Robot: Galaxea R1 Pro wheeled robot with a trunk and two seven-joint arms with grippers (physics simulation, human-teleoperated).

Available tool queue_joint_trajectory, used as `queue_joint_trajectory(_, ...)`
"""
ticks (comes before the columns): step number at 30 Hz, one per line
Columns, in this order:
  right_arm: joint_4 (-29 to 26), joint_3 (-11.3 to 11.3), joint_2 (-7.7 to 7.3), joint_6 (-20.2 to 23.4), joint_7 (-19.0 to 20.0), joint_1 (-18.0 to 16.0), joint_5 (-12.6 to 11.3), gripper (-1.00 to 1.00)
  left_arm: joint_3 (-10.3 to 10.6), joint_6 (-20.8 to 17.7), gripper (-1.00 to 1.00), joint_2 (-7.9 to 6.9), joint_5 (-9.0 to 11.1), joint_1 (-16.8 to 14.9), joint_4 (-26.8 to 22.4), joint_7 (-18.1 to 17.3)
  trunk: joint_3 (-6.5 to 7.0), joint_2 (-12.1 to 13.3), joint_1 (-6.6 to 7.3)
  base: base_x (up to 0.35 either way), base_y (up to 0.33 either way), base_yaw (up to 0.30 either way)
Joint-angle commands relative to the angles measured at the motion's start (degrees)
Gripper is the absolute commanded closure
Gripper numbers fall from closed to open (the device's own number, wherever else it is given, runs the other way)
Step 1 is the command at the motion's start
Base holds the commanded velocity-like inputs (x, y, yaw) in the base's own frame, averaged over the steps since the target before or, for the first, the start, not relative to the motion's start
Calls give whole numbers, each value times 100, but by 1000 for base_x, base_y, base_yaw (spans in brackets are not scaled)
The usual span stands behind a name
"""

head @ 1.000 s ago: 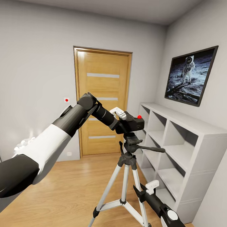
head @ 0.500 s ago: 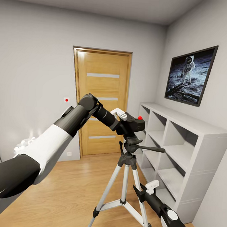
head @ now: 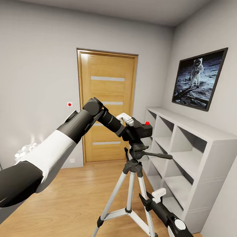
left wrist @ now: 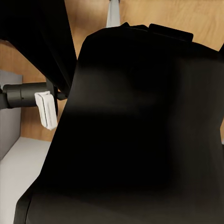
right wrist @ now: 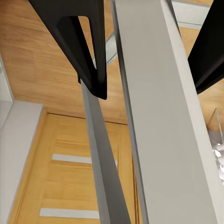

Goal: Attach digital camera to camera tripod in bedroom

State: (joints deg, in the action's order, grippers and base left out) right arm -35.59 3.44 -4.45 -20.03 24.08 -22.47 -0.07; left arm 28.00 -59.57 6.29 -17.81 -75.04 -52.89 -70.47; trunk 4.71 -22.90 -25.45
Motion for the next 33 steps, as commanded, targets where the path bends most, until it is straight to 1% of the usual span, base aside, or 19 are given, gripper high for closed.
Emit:
queue_joint_trajectory(1,44,25,-3,10,-290,6,147,100,-5,-43,100,4,-65,-3,-2,-66,-5,-2,-33,0,0,0)
queue_joint_trajectory(6,44,25,-3,8,-290,6,147,100,-5,-43,100,4,-64,-3,-2,-64,-5,-2,-33,0,0,0)
queue_joint_trajectory(7,44,31,-3,8,-290,6,147,100,-5,-43,-100,4,-63,-4,-2,-64,-5,-2,-33,0,0,0)
queue_joint_trajectory(25,44,42,-3,5,-290,7,147,100,-13,-43,-100,-4,-61,-3,-36,-64,-5,-2,-33,0,0,0)
queue_joint_trajectory(28,44,43,-3,4,-290,7,147,100,-48,-43,-100,-76,-57,-2,-202,-95,-5,-2,-33,0,0,0)
queue_joint_trajectory(30,44,43,-3,6,-290,9,147,100,-53,-43,-100,-171,-45,-2,-296,-134,-5,-2,-33,0,0,0)
queue_joint_trajectory(32,44,43,-3,4,-290,8,147,100,-58,-43,-100,-312,-28,-2,-415,-269,-5,-2,-33,0,0,0)
queue_joint_trajectory(33,44,43,-3,3,-290,8,147,100,-60,-43,-100,-347,-25,-2,-443,-326,-5,-2,-33,0,0,0)
